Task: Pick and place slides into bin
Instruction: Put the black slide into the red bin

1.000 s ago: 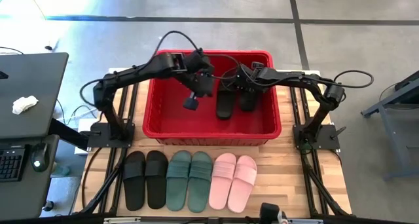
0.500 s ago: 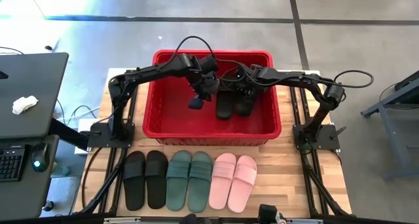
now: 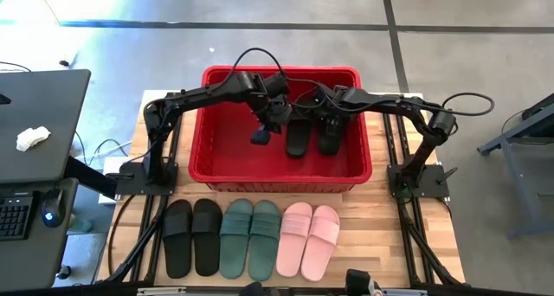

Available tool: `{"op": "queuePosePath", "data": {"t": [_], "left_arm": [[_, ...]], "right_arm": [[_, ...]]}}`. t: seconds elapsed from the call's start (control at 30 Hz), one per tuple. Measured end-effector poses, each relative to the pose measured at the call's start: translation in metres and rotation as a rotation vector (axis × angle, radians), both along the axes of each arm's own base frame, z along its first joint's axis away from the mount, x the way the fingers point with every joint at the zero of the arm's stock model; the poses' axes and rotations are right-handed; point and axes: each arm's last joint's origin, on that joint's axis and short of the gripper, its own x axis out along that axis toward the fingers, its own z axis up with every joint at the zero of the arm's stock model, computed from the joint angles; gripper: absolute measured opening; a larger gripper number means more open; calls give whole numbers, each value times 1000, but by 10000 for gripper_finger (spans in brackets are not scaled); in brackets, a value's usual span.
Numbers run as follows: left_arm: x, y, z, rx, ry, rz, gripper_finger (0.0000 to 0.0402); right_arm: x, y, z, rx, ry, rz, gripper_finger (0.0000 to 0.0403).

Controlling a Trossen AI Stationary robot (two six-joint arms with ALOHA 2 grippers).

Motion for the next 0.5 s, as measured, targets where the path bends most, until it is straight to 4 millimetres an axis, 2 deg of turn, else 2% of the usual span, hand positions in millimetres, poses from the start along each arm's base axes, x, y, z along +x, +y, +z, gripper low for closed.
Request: {"op": "queuePosePath", "data": {"t": [0.2, 0.33, 0.5], "left_arm": [[0, 0, 0, 9, -2, -21, 1], [0, 0, 0, 9, -2, -22, 1], [0, -1, 0, 0, -6, -26, 1]], "right_arm": [[-5, -2, 2, 165, -91, -7, 174], [-8, -7, 6, 145, -73, -31, 174], [-5, -11, 24, 154, -80, -30, 174]]}}
